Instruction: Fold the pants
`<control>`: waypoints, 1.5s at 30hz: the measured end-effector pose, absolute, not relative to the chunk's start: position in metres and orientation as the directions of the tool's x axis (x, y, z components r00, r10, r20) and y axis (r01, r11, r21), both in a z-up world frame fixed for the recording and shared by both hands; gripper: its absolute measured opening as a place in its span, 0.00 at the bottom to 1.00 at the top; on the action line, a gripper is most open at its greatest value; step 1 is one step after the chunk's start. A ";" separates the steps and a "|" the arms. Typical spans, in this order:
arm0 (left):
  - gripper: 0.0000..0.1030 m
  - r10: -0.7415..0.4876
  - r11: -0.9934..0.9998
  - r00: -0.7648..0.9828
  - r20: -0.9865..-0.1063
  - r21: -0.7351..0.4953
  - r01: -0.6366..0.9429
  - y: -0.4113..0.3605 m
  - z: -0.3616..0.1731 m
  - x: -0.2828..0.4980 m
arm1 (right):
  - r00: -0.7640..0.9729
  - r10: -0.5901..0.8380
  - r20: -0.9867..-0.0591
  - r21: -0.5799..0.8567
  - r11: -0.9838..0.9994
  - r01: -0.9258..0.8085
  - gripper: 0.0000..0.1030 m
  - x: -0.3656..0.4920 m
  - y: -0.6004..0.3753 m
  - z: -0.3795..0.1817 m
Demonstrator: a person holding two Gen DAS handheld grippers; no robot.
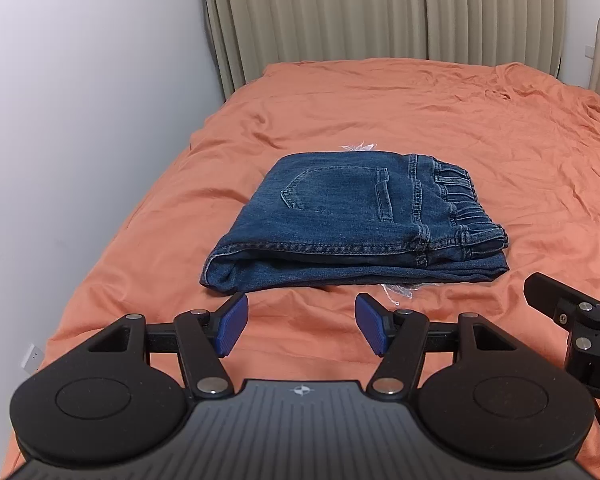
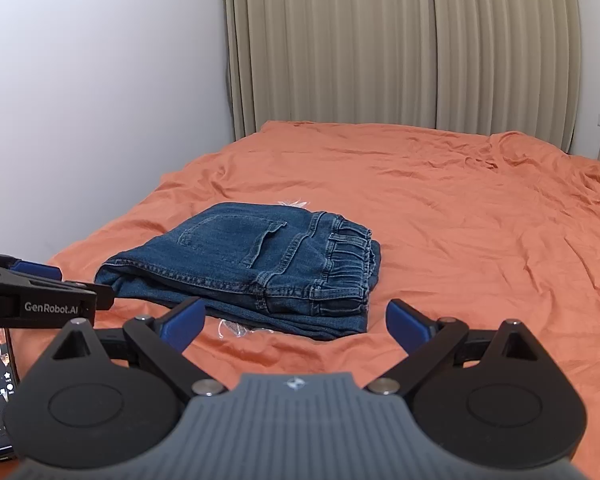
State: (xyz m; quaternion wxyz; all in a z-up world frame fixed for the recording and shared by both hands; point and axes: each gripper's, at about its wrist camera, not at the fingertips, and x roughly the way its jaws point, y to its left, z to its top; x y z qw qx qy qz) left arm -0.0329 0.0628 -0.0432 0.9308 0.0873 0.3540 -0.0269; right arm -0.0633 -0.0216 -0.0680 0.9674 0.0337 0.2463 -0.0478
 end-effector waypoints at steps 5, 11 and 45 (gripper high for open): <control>0.70 0.014 0.983 0.748 -0.664 0.146 0.111 0.063 -0.043 -0.034 | 0.875 -0.080 -0.477 0.043 0.993 0.114 0.90 -0.063 -0.021 -0.069; 0.70 0.016 0.983 0.747 -0.665 0.148 0.111 0.063 -0.043 -0.034 | 0.876 -0.083 -0.475 0.046 0.992 0.119 0.90 -0.063 -0.021 -0.068; 0.70 0.029 0.979 0.747 -0.664 0.171 0.114 0.060 -0.041 -0.035 | 0.873 -0.088 -0.480 0.071 0.988 0.139 0.90 -0.062 -0.022 -0.065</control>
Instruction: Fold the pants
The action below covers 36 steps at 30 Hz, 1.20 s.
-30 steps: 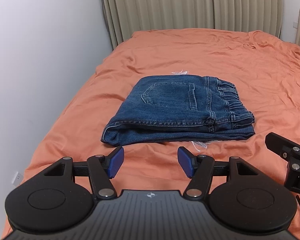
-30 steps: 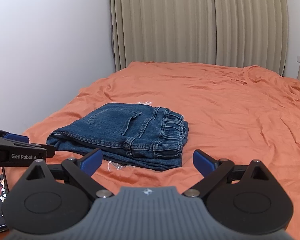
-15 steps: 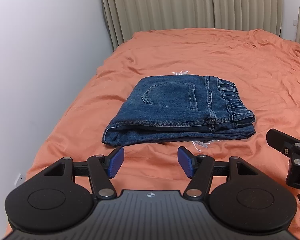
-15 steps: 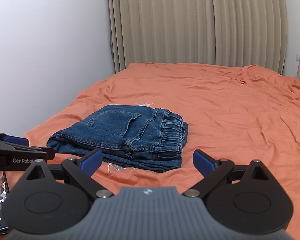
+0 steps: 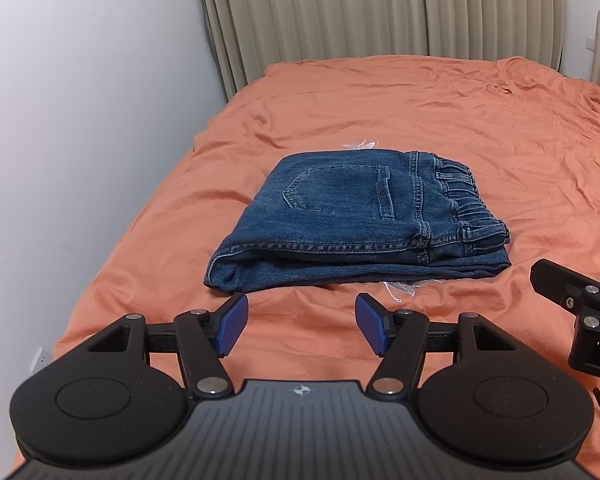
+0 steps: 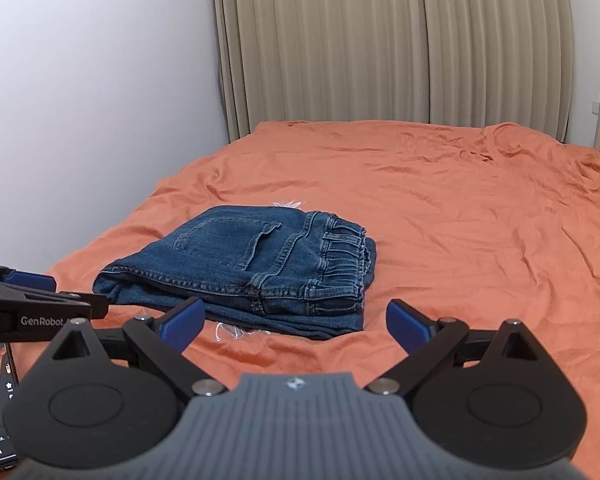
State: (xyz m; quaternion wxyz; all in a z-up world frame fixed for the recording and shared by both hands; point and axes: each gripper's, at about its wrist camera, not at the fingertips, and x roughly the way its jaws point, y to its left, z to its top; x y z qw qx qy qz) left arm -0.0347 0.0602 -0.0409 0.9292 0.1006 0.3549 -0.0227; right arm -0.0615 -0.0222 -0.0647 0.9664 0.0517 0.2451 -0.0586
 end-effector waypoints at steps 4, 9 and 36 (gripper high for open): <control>0.70 0.025 0.978 0.748 -0.663 0.171 0.119 0.059 -0.040 -0.035 | 0.873 -0.093 -0.478 0.068 0.987 0.142 0.90 -0.060 -0.021 -0.064; 0.70 0.023 0.976 0.750 -0.661 0.177 0.126 0.057 -0.039 -0.036 | 0.873 -0.097 -0.477 0.068 0.987 0.146 0.90 -0.059 -0.020 -0.064; 0.70 0.020 0.972 0.766 -0.642 0.194 0.137 0.060 -0.038 -0.037 | 0.866 -0.089 -0.492 0.075 0.987 0.144 0.91 -0.057 -0.020 -0.065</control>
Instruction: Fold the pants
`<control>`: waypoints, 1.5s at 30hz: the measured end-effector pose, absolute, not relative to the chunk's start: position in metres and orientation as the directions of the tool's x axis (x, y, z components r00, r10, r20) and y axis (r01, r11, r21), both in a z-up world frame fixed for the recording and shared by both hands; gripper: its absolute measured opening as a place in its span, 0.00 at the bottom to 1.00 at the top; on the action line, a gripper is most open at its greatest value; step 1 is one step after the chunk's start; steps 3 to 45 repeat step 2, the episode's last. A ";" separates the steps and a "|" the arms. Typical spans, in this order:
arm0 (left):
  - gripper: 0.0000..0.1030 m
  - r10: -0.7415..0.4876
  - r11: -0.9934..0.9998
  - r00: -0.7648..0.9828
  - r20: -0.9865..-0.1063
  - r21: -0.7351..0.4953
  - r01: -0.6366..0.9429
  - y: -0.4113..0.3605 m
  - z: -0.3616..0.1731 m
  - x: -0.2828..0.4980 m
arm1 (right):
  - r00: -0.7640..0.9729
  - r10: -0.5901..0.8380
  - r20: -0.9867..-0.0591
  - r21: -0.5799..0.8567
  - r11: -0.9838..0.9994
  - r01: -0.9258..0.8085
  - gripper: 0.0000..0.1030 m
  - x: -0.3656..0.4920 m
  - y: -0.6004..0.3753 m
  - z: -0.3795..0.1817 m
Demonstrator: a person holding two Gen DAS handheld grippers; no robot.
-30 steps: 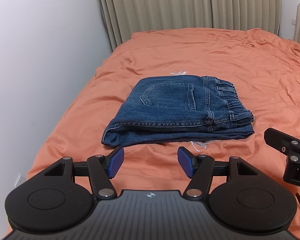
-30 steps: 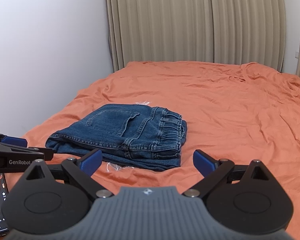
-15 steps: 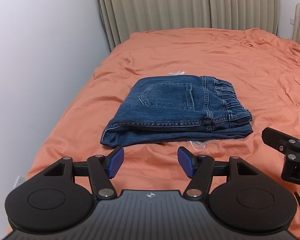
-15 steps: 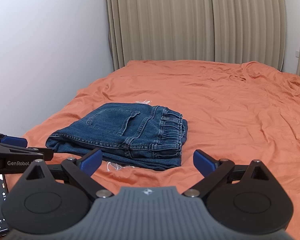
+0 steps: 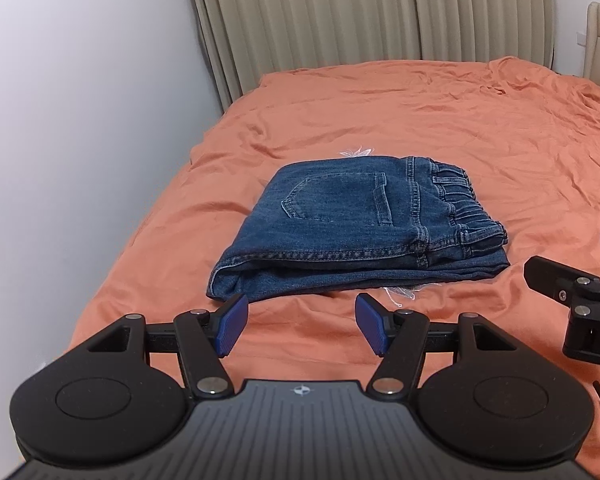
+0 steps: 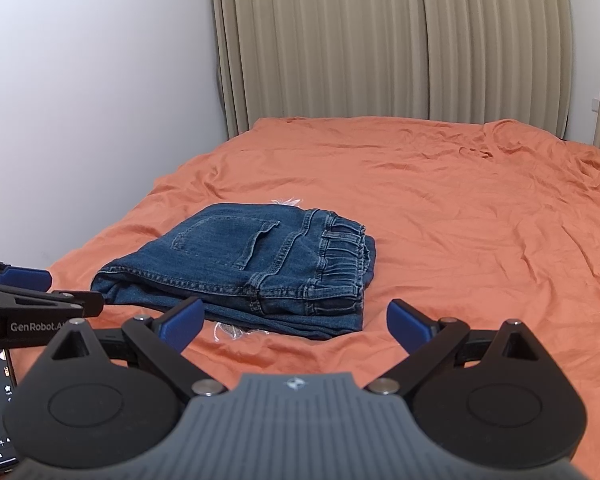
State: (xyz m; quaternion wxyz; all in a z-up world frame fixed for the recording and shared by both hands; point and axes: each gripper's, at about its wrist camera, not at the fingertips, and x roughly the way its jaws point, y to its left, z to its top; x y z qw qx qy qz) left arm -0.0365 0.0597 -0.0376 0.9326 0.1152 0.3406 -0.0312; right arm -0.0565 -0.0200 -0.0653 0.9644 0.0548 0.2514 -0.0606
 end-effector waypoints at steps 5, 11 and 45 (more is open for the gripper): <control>0.70 0.014 0.974 0.765 -0.644 0.183 0.136 0.062 -0.037 -0.036 | 0.865 -0.088 -0.493 0.077 0.987 0.144 0.91 -0.056 -0.020 -0.066; 0.70 0.014 0.974 0.765 -0.644 0.183 0.136 0.062 -0.037 -0.036 | 0.865 -0.088 -0.493 0.077 0.987 0.144 0.91 -0.056 -0.020 -0.066; 0.70 0.014 0.974 0.765 -0.644 0.183 0.136 0.062 -0.037 -0.036 | 0.865 -0.088 -0.493 0.077 0.987 0.144 0.91 -0.056 -0.020 -0.066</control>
